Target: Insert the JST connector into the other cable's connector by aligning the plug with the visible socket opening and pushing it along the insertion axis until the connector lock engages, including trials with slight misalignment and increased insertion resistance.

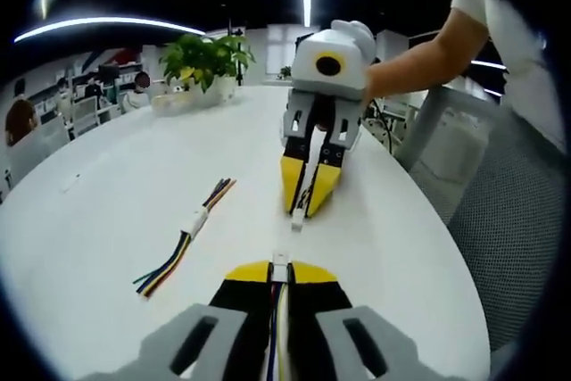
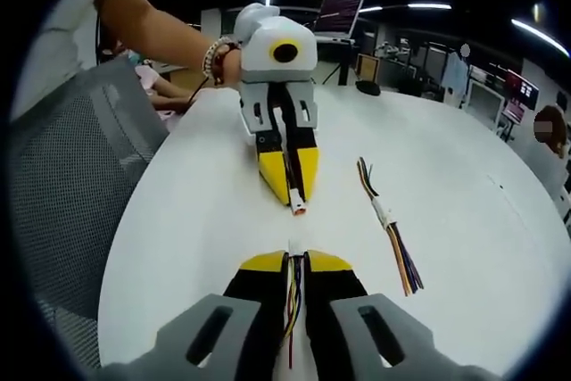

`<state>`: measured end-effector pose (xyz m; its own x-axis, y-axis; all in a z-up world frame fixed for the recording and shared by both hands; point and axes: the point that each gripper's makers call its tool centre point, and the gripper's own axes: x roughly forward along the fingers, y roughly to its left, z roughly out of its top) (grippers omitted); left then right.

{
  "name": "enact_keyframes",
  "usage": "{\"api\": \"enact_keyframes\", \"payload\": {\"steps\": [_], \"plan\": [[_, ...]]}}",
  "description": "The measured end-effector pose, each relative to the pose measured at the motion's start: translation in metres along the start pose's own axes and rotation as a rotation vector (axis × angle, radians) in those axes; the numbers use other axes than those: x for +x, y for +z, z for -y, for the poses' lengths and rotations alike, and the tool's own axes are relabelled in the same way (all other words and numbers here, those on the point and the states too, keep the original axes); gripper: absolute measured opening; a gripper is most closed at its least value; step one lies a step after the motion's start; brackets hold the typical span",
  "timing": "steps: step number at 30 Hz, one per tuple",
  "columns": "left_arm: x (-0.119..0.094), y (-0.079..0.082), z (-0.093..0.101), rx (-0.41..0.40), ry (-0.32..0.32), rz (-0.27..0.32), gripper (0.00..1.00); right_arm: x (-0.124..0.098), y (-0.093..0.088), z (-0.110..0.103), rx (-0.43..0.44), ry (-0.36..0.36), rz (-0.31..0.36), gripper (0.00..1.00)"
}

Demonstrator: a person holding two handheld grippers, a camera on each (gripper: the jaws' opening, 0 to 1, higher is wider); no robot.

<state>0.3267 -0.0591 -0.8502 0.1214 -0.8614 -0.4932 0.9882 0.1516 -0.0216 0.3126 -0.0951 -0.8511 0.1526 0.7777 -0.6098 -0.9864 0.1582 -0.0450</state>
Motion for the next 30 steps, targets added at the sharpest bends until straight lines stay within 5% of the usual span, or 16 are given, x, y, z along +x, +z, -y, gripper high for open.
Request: {"api": "enact_keyframes", "payload": {"steps": [30], "plan": [[0.001, 0.027, -0.001, 0.091, -0.026, -0.009, 0.00, -0.003, 0.021, 0.012, -0.040, -0.025, 0.018, 0.03]]}}
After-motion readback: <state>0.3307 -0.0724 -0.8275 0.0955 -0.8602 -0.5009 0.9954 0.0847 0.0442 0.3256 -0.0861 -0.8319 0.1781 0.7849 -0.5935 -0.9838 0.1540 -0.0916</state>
